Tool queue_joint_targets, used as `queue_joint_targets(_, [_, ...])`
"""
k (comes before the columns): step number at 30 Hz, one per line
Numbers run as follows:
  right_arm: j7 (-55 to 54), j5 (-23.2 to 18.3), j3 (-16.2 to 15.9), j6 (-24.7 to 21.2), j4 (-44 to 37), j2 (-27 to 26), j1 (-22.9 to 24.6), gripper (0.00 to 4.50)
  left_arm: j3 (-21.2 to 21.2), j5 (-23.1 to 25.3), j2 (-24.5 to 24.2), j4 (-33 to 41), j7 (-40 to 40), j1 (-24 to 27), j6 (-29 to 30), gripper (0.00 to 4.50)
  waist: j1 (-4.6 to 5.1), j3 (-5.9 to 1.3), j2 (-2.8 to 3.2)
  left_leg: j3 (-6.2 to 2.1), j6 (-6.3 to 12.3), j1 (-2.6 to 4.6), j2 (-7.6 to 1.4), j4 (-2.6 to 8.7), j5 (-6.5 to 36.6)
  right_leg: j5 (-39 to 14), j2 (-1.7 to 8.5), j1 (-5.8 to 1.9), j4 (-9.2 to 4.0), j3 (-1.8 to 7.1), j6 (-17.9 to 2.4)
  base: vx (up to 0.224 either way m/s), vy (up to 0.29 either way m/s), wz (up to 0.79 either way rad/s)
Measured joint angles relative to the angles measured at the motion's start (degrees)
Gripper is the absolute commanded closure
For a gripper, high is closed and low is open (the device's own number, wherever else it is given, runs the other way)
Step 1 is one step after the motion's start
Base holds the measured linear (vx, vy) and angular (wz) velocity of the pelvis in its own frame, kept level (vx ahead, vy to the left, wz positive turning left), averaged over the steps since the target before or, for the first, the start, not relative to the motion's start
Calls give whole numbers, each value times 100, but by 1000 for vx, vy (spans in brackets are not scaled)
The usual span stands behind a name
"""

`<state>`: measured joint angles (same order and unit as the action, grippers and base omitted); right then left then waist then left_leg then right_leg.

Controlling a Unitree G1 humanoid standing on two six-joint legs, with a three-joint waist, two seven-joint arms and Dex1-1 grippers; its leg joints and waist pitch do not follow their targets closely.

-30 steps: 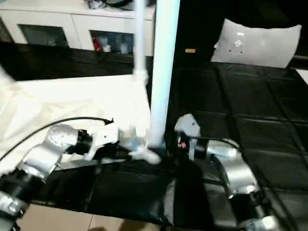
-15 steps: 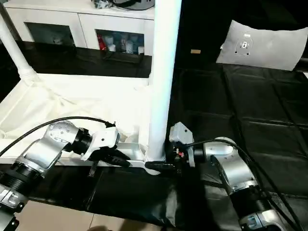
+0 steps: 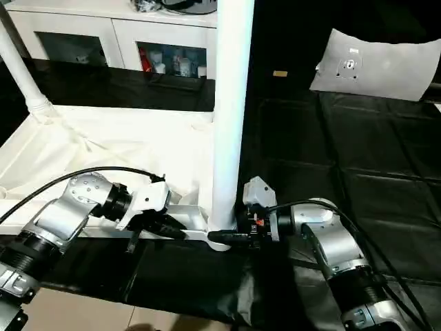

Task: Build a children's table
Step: Rotate leg to tighten

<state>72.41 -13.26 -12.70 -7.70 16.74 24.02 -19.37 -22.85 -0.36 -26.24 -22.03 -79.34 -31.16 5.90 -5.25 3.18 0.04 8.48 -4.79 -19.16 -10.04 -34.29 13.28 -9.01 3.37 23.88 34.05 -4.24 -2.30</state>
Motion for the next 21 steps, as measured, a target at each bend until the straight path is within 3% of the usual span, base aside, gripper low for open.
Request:
queue_joint_targets(6, [-1178, 8, 342, -782, -309, -478, 208, 181, 283, 103, 233, 83, 786, 132, 537, 450, 32, -3, 1, -1, -33, 19, 0, -3, 6, -14, 0, -16, 1, 0, 25, 0, 0, 0])
queue_joint_targets(10, [-2654, 246, 733, -972, -302, -1217, 255, 182, 528, 302, 611, 134, 1635, 153, 1119, 450, 183, -8, 9, 1, -39, 28, 1, -5, -6, -18, 0, -24, -13, 1, 31, 0, 0, 0])
queue_joint_targets(14, [-4037, 614, 1028, -974, -176, -1807, 135, 182, 657, 525, 1205, 215, 2621, 166, 1596, 450, 296, -11, 14, 1, -33, 20, 4, -6, -10, -17, 0, -30, -46, 3, 31, 0, 0, 0])
queue_joint_targets(18, [-4920, 854, 1148, -955, 58, -2077, -85, 182, 679, 701, 1681, 216, 3391, 166, 1817, 450, 333, -21, 31, 1, -24, 19, 6, 2, -10, -17, 0, -47, -74, 3, 30, 0, 0, 0])
queue_joint_targets(20, [-5136, 896, 1220, -872, 140, -2133, -122, 127, 666, 795, 1868, 212, 3641, 166, 1857, 450, 321, -26, 39, 1, -15, 15, 6, 6, -6, -15, 0, -49, -81, 4, 29, 0, 0, 0])
queue_joint_targets(21, [-5196, 926, 1224, -830, 151, -2146, -124, 127, 660, 807, 1904, 212, 3680, 166, 1865, 450, 317, -28, 42, 1, -10, 14, 7, 7, -4, -12, 0, -50, -81, 5, 27, 0, 0, 0])
